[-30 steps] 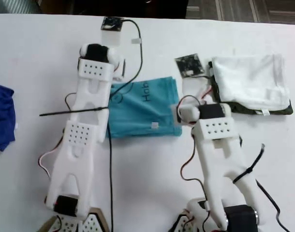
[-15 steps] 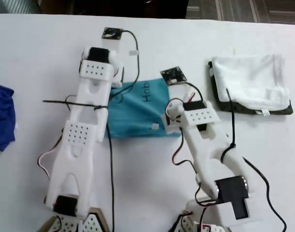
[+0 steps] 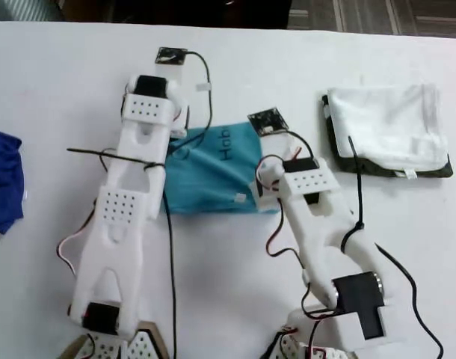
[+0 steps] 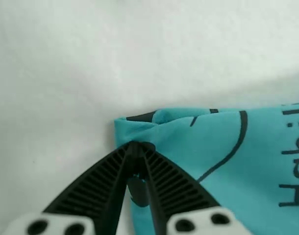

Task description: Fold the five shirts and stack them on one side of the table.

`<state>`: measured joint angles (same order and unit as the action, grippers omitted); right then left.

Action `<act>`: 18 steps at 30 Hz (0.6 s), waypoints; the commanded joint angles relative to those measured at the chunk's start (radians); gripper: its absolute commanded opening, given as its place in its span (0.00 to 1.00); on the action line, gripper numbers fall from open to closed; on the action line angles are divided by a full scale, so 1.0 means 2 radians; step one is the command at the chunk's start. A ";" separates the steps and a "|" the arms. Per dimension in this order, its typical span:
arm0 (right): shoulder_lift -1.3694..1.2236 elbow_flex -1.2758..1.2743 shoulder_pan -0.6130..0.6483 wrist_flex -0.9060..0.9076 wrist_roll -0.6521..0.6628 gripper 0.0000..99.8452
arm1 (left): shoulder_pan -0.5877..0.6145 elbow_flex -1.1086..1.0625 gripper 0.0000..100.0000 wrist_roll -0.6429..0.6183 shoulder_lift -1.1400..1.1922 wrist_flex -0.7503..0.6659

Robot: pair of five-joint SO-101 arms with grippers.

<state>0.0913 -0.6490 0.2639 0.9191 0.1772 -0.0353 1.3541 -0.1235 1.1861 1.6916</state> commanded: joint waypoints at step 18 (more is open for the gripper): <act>0.026 0.229 -0.040 0.076 -0.002 0.02 | 0.016 -0.297 0.03 -0.027 -0.331 0.034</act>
<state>0.1941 -0.2931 0.2056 1.0664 0.1772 0.0031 1.0319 -0.1404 0.7718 1.7699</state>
